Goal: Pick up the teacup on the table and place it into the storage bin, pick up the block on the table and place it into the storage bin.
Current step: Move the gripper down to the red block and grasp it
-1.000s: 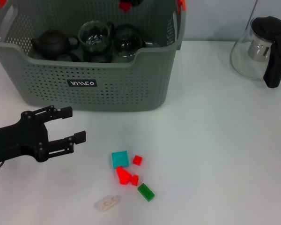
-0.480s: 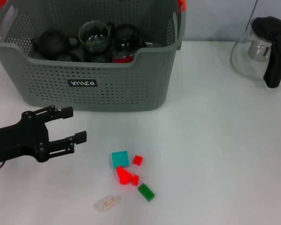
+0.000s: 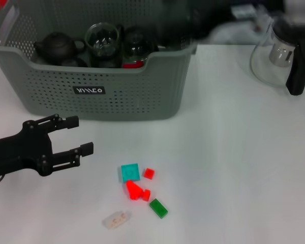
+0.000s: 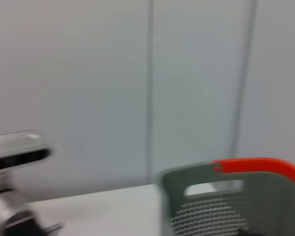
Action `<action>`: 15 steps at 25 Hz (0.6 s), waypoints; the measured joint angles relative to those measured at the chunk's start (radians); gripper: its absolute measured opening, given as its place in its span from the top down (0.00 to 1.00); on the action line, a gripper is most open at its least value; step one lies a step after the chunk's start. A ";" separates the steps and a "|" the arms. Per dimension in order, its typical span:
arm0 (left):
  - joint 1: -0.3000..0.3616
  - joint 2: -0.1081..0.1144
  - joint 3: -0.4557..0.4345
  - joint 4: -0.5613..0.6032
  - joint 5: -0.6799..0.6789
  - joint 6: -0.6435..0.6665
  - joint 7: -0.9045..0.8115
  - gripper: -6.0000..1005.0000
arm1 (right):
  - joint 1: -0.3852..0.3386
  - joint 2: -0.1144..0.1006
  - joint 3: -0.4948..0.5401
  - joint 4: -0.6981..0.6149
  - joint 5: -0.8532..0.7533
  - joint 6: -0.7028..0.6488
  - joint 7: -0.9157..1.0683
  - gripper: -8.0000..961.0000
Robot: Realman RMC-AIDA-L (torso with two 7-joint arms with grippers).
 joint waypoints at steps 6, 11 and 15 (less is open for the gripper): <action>-0.002 0.002 0.002 0.001 0.005 0.001 0.001 0.23 | -0.112 -0.001 0.034 0.007 0.018 -0.186 -0.111 0.02; -0.003 0.002 0.017 0.002 0.012 0.011 0.013 0.23 | -0.121 0.000 0.021 0.053 -0.054 -0.266 -0.127 0.02; -0.009 0.002 0.025 0.002 0.030 0.028 0.025 0.23 | -0.054 0.003 -0.010 0.137 -0.157 -0.257 -0.098 0.02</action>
